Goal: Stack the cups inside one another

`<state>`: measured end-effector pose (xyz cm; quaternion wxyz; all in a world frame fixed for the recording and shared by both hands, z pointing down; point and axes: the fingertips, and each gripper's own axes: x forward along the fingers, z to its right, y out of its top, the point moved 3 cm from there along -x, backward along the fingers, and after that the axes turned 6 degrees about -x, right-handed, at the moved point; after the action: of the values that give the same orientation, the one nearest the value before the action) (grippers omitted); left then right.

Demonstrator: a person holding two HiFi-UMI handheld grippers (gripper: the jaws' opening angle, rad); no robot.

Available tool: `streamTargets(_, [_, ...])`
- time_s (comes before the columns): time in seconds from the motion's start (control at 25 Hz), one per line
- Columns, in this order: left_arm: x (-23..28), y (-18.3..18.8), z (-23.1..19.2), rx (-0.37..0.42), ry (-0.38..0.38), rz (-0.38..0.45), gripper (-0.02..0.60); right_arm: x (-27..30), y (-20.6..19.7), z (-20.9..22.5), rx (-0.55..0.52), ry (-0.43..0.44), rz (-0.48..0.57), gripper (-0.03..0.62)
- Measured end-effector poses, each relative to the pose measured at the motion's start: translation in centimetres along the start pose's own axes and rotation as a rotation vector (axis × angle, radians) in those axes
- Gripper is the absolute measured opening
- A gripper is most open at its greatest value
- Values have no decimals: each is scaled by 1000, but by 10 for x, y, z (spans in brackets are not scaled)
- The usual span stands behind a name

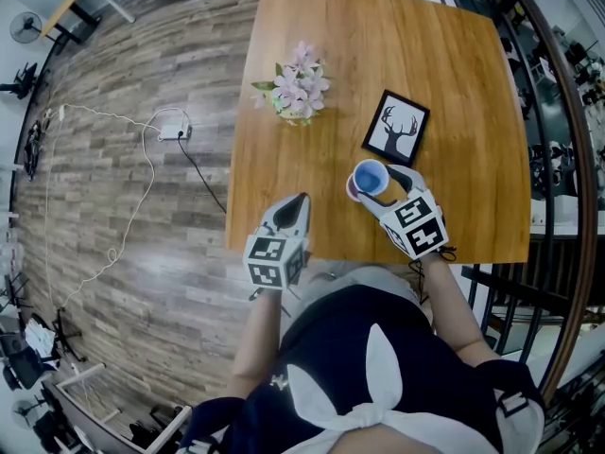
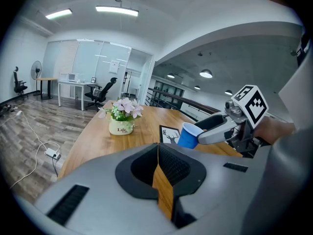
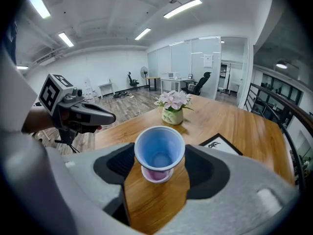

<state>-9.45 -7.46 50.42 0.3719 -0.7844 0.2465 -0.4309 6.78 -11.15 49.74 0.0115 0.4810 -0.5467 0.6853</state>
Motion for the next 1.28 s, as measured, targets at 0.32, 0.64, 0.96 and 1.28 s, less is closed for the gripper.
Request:
streamTargets(0.32, [2, 2, -5, -7, 8, 1, 20, 13, -10, -2, 9, 24, -34, 319])
streamTargets(0.64, [3, 2, -11, -8, 16, -2, 20, 26, -18, -5, 13, 53, -71, 322])
streamTargets(0.96, [4, 4, -17, -24, 30, 11, 20, 30, -22, -3, 9, 58, -90, 332])
streamTargets(1.28, [6, 6, -12, -13, 17, 9, 20, 18, -10, 7, 25, 18, 8, 185])
